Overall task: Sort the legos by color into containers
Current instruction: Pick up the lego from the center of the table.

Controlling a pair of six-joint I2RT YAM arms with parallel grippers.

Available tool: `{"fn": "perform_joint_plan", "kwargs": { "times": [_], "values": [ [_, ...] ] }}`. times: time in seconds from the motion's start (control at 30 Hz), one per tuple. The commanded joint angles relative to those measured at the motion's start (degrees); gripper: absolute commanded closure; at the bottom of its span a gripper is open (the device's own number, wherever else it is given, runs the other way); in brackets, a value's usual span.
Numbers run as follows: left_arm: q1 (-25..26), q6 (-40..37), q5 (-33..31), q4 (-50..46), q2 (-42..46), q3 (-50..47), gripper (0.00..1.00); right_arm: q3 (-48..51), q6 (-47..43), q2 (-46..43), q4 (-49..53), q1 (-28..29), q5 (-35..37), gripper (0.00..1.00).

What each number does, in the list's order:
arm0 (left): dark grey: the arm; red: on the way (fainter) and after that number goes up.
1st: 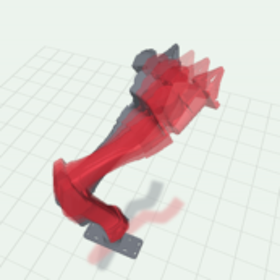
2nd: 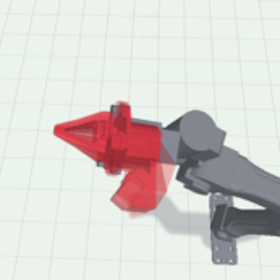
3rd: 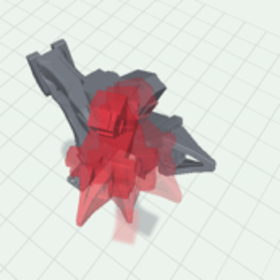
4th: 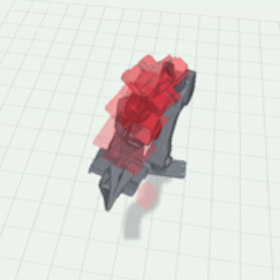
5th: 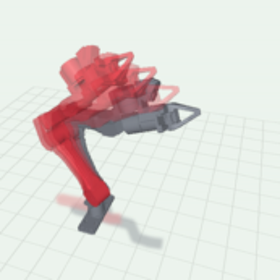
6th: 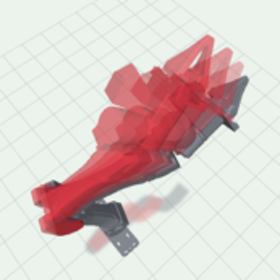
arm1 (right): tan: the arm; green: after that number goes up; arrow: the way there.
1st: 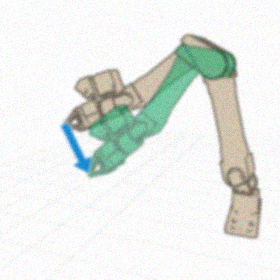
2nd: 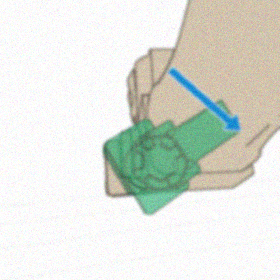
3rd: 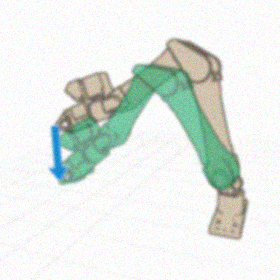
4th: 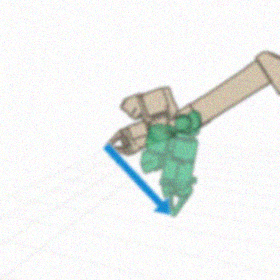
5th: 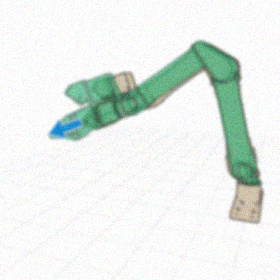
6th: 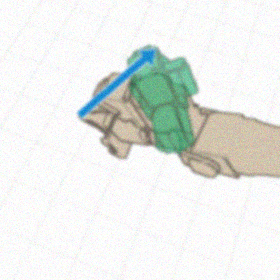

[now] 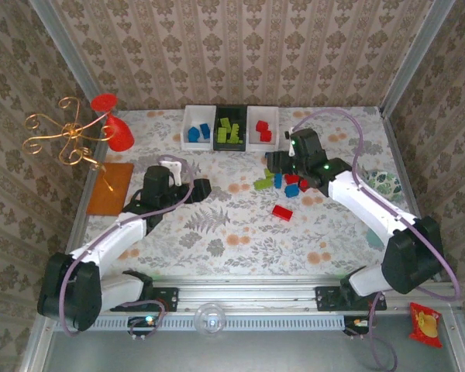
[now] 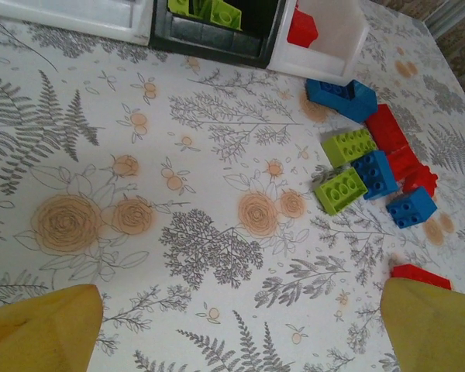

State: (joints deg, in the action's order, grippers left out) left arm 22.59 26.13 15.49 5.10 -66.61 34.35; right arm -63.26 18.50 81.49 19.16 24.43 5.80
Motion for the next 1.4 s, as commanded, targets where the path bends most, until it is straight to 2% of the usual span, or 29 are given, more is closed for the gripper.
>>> {"fn": "perform_joint_plan", "kwargs": {
  "times": [0.0,0.13,0.23,0.53,0.77,0.93,1.03,1.2,1.37],
  "values": [
    [0.4,-1.1,-2.2,-1.1,0.8,-0.3,0.06,3.1,-2.4,-1.5,2.5,0.4,3.1,0.21],
    [0.4,0.9,-1.8,1.4,-1.7,0.6,0.06,6.0,-1.7,-0.3,2.9,0.4,4.2,0.21],
    [0.6,2.1,-1.3,3.9,-2.7,0.4,0.06,9.1,-1.2,0.7,0.1,1.1,2.5,0.21],
    [1.0,3.2,-2.0,7.8,-4.0,-2.4,0.07,12.1,-2.2,5.2,3.1,7.7,1.8,0.18],
    [1.0,2.5,-1.6,7.7,-4.1,-2.4,0.07,10.4,-2.8,13.2,2.2,7.9,1.9,0.12],
    [1.0,2.0,-1.5,7.0,-4.0,-2.4,0.07,9.3,-2.7,16.1,4.0,8.2,0.6,0.13],
    [1.0,2.0,-1.4,6.9,-4.1,-2.3,0.08,10.0,-2.1,14.9,6.9,9.3,0.0,0.2],
    [1.0,2.0,-0.7,6.8,-4.9,-1.9,0.08,11.3,0.1,13.3,10.2,11.3,0.4,0.45],
    [1.0,2.0,-0.1,6.8,-5.5,-1.6,0.08,9.7,0.6,12.8,9.9,11.8,1.3,0.65]
  ]
}}
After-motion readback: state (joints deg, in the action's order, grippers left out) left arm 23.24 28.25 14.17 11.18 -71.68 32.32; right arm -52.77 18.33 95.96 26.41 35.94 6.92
